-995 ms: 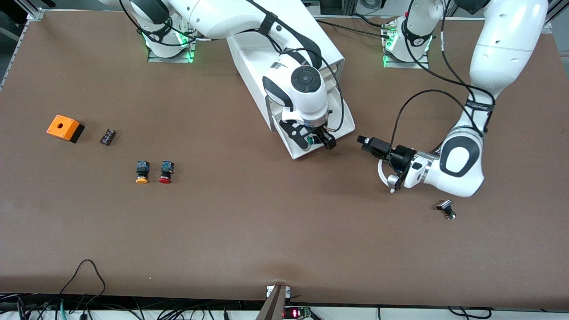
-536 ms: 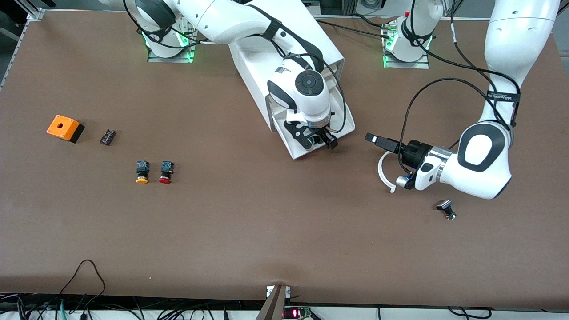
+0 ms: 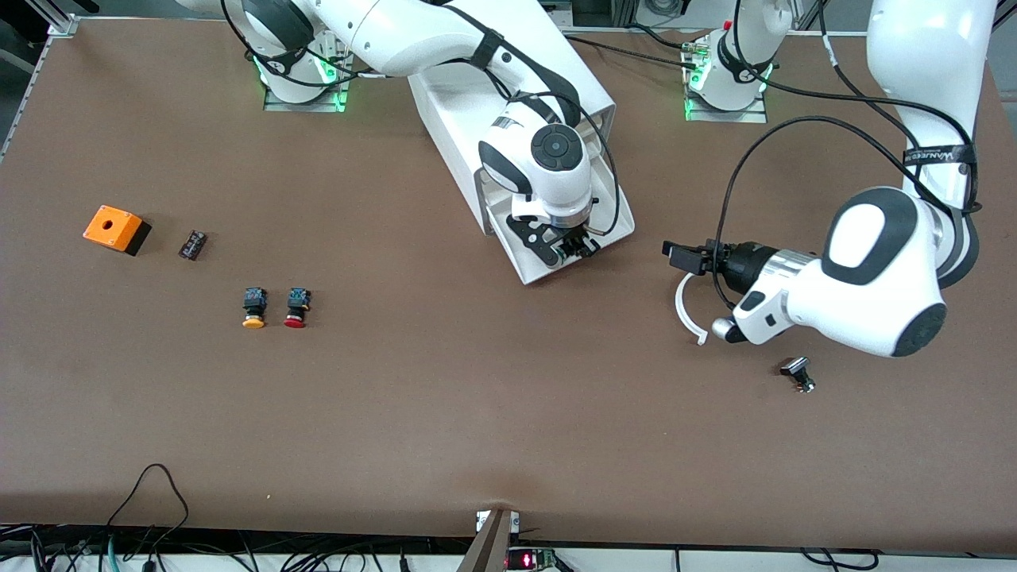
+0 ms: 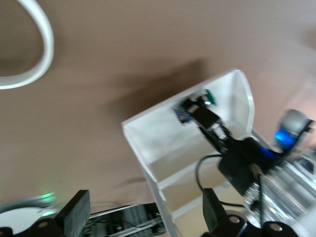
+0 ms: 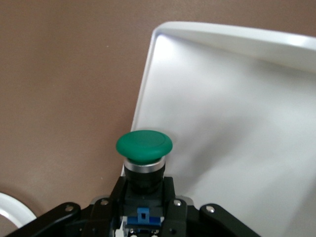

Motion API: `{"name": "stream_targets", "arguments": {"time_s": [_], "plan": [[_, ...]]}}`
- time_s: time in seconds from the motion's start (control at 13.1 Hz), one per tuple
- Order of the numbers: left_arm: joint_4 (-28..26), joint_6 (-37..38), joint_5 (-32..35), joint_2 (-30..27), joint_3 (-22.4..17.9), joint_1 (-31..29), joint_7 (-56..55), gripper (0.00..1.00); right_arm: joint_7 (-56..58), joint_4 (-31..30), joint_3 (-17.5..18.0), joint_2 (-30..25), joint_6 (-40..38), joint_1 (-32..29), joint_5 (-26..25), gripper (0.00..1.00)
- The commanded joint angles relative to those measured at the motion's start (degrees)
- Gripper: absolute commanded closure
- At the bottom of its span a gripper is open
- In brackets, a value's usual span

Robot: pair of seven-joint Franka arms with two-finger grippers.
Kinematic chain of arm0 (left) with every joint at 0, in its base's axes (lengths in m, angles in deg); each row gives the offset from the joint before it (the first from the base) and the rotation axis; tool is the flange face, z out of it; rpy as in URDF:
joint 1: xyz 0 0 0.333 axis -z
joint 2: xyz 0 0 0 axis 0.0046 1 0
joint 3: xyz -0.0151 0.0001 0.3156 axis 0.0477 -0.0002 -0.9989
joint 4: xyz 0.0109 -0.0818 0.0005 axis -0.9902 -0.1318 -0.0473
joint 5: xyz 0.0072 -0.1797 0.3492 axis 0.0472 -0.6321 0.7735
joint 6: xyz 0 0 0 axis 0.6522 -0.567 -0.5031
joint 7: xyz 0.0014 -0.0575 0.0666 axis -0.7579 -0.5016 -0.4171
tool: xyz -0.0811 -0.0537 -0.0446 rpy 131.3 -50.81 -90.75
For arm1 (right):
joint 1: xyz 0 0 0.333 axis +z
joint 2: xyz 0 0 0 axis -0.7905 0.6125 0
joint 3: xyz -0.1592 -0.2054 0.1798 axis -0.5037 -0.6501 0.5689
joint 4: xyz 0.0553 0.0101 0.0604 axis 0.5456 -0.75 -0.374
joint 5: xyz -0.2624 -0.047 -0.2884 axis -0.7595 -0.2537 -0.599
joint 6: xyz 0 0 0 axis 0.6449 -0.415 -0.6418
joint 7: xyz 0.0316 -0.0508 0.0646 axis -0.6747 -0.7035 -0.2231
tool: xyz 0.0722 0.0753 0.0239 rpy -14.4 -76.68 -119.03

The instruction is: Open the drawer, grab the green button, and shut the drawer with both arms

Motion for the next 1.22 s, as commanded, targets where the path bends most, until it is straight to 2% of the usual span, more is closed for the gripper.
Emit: {"name": "stream_targets", "arguments": {"time_s": [0.0, 0.08, 0.31, 0.54, 0.69, 0.84, 0.92, 1.15], "plan": [[5.43, 1.77, 12.90, 0.34, -1.00, 6.00, -3.79, 0.00, 3.45, 1.46, 0.13, -1.55, -2.88, -1.89, -0.33, 1.00], [6.49, 2.29, 15.74, 0.25, -0.91, 6.62, -3.88, 0.00, 7.04, 2.78, 0.13, -2.08, -5.24, -2.50, -0.33, 1.00], [11.94, 3.08, 16.65, 1.30, -1.61, 5.67, -3.36, 0.00, 19.85, 4.37, 0.13, -5.40, -12.37, -5.49, -0.24, 1.00], [11.60, 3.53, 17.43, 1.48, -2.05, 5.05, -3.87, 0.00, 38.56, 4.02, 0.04, -8.83, -16.33, -9.79, 0.37, 1.00], [9.42, -1.10, 18.58, 1.22, -1.88, 5.05, -7.03, 0.00, 47.55, 3.67, -0.13, -10.07, -18.70, -12.86, 2.39, 1.00], [4.94, -8.92, 18.40, 0.69, -1.18, 5.49, -12.55, 0.01, 57.99, 2.62, -0.22, -11.21, -20.90, -16.20, 2.40, 1.00], [3.61, -11.74, 18.75, 0.69, -1.09, 7.40, -16.06, 0.01, 62.92, 0.70, -0.31, -12.53, -20.74, -18.14, 2.48, 1.00], [-2.87, -18.95, 18.85, 0.78, -1.27, 8.91, -21.01, 0.05, 77.52, -12.27, -0.31, -19.11, -15.14, -25.78, 3.97, 1.00]]}}
